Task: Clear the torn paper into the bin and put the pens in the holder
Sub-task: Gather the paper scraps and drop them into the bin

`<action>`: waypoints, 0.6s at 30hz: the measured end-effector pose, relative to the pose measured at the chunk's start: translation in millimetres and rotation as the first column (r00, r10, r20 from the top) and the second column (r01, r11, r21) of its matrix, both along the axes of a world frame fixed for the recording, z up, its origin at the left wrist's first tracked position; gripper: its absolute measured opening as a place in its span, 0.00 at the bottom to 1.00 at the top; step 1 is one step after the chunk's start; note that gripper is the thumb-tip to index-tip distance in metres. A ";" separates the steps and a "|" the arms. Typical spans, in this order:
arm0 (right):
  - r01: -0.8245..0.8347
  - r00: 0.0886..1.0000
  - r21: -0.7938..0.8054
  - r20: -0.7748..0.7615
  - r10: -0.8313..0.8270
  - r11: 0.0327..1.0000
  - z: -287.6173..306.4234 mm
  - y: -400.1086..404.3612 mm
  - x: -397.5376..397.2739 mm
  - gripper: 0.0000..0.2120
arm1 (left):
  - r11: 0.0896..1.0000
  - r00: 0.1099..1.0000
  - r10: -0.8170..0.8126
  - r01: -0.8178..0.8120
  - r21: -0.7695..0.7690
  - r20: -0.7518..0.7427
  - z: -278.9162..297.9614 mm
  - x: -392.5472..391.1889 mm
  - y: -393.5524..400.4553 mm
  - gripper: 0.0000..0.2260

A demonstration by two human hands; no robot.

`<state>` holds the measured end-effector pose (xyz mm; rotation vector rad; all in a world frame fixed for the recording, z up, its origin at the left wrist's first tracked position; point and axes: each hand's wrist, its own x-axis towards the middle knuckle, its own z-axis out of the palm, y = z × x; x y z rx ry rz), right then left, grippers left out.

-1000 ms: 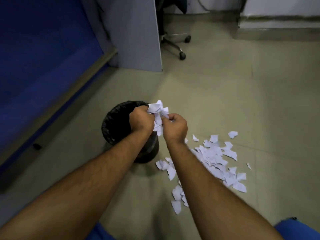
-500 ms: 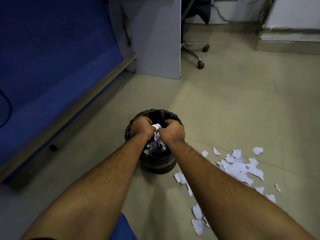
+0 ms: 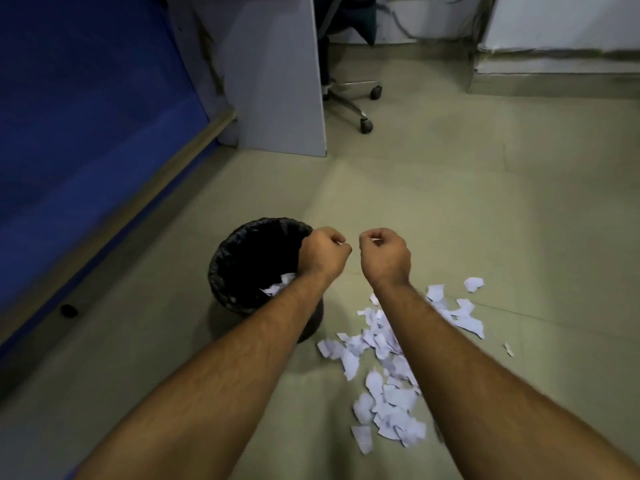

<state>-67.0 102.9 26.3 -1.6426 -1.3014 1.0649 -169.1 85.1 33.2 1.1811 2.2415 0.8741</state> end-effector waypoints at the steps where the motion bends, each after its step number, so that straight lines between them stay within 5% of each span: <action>1: 0.014 1.000 -0.015 0.004 -0.014 1.000 -9.6 -0.8 13.7 0.09 | 0.999 1.000 -0.024 0.025 -0.023 0.013 -12.4 14.7 -0.5 0.08; 8: 0.034 0.966 -0.294 0.254 0.044 0.955 -130.8 -37.9 109.5 0.11 | 0.930 0.957 -0.282 0.291 -0.224 0.072 -135.2 98.6 -39.1 0.13; 10: -0.006 0.901 -0.375 0.400 0.167 0.927 -167.4 -51.8 132.3 0.17 | 0.871 0.922 -0.386 0.374 -0.320 0.028 -168.1 113.6 -50.3 0.15; 14: -0.075 0.621 -0.350 0.716 0.319 0.934 -215.7 -70.3 158.6 0.31 | 0.741 0.797 -0.583 0.441 -0.506 -0.159 -215.0 125.3 -63.0 0.27; 18: -0.179 0.599 -0.399 0.681 0.421 0.899 -237.4 -78.1 167.5 0.41 | 0.638 0.694 -0.692 0.458 -0.619 -0.199 -238.9 134.1 -65.0 0.43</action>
